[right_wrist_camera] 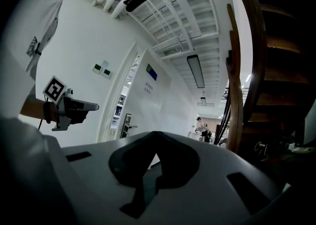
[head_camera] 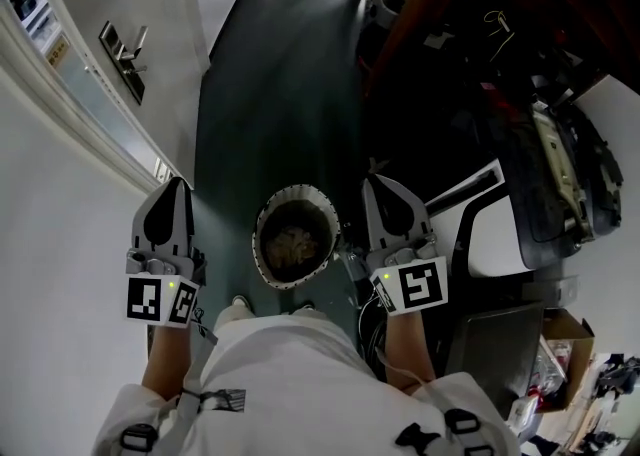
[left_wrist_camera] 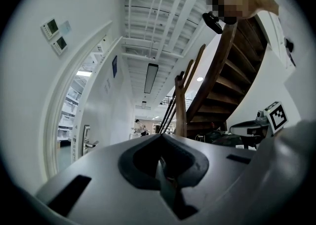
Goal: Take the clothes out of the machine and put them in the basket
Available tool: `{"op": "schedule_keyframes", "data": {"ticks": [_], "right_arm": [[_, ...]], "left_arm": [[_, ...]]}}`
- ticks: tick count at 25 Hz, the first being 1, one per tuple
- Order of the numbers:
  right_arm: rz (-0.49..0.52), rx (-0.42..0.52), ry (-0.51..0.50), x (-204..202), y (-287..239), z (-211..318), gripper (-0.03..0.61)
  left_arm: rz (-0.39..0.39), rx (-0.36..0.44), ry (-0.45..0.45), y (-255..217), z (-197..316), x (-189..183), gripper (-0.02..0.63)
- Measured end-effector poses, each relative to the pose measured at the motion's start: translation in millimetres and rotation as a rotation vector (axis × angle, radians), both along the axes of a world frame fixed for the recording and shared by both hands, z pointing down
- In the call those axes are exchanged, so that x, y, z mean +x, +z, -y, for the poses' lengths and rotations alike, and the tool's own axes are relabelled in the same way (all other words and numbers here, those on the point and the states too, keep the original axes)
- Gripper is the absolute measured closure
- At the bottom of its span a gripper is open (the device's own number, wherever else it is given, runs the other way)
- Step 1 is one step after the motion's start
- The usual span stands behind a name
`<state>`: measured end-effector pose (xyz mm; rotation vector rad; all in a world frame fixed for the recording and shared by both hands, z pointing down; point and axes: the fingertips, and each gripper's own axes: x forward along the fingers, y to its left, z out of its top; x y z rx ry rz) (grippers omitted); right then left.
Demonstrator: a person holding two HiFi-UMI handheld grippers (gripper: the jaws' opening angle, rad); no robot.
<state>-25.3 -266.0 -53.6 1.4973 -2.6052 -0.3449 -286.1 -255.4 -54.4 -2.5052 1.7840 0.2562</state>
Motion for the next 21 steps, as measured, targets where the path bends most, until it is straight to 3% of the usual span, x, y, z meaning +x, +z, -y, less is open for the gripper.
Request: {"op": "schedule_keyframes", "data": {"ticks": [21], "right_arm": [[-0.009,0.019,0.0,-12,-5,-23,0.565]], "left_arm": [[-0.004,0.034,0.015,-7,-21,-5,0.601]]}}
